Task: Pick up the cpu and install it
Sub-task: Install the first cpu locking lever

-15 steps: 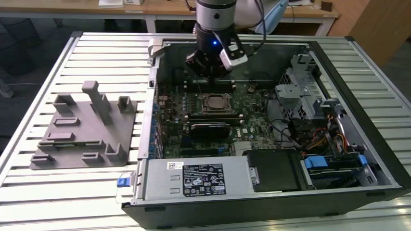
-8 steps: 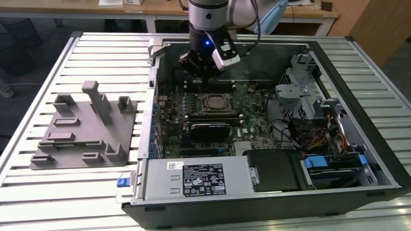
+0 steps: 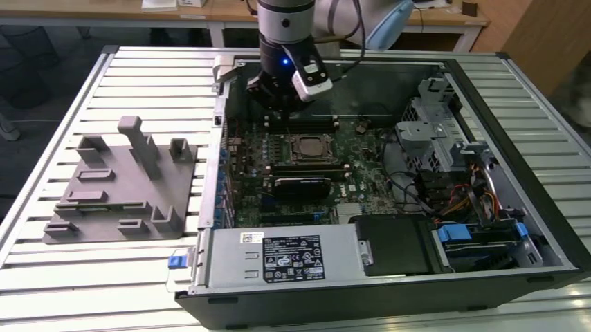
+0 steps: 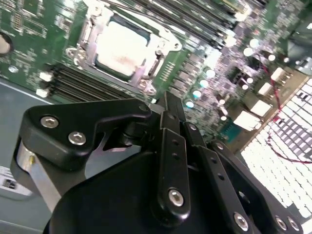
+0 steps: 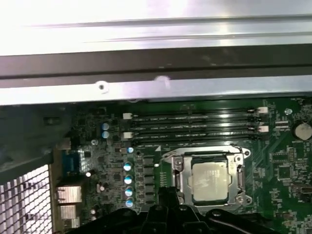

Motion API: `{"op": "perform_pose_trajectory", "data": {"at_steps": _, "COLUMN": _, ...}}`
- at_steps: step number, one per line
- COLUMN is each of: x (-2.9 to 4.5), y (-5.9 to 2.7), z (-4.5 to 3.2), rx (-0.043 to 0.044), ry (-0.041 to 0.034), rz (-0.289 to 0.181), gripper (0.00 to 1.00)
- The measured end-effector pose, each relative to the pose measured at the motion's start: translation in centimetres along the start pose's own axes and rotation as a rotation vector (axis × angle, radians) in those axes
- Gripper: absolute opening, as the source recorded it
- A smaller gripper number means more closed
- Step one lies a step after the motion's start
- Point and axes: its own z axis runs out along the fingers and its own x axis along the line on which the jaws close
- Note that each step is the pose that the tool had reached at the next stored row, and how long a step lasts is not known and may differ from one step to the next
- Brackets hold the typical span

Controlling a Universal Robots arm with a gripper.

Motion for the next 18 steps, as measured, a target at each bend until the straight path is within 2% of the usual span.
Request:
{"op": "perform_pose_trajectory", "data": {"at_steps": 3, "x": 0.64, "y": 0.04, "z": 0.01, "rx": -0.0002, "ry": -0.0002, "rz": 0.000, "gripper": 0.11}}
{"op": "perform_pose_trajectory", "data": {"at_steps": 8, "x": 1.21, "y": 0.53, "z": 0.02, "rx": -0.0001, "ry": -0.0001, "rz": 0.000, "gripper": 0.11}}
{"op": "perform_pose_trajectory", "data": {"at_steps": 18, "x": 1.77, "y": 1.93, "z": 0.10, "rx": -0.0001, "ry": 0.0000, "rz": -0.002, "gripper": 0.11}}
